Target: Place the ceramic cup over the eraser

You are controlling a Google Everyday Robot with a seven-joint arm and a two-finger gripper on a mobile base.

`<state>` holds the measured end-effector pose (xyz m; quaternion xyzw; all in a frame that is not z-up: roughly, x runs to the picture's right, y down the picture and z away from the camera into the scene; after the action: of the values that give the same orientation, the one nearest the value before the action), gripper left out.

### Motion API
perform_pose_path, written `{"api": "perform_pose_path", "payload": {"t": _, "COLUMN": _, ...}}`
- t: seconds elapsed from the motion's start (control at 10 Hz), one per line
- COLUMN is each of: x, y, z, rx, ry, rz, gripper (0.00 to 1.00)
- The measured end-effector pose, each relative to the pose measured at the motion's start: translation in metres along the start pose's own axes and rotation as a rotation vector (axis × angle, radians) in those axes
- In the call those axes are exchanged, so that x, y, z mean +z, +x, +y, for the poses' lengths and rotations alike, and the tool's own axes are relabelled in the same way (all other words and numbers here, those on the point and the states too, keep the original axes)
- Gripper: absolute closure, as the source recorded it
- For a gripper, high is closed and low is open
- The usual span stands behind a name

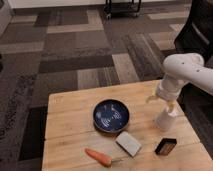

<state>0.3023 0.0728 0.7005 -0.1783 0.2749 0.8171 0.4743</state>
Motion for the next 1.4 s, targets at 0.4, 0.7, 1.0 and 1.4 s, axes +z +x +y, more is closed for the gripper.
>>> {"api": "perform_pose_path", "payload": {"t": 0.4, "x": 0.0, "y": -0.016, "z": -0.041, "rx": -0.019, "ry": 0.037, "rz": -0.007, "gripper": 0.35}}
{"api": "perform_pose_path", "payload": {"t": 0.7, "x": 0.021, "y": -0.008, "z": -0.031, "rx": -0.104, "ry": 0.021, "rz": 0.012, "gripper": 0.35}}
{"api": "perform_pose_path", "payload": {"t": 1.0, "x": 0.033, "y": 0.007, "z": -0.027, "rx": -0.14, "ry": 0.024, "rz": 0.035, "gripper": 0.37}}
{"api": "perform_pose_path", "payload": {"t": 1.4, "x": 0.037, "y": 0.017, "z": -0.035, "rx": -0.11, "ry": 0.063, "rz": 0.045, "gripper": 0.88}}
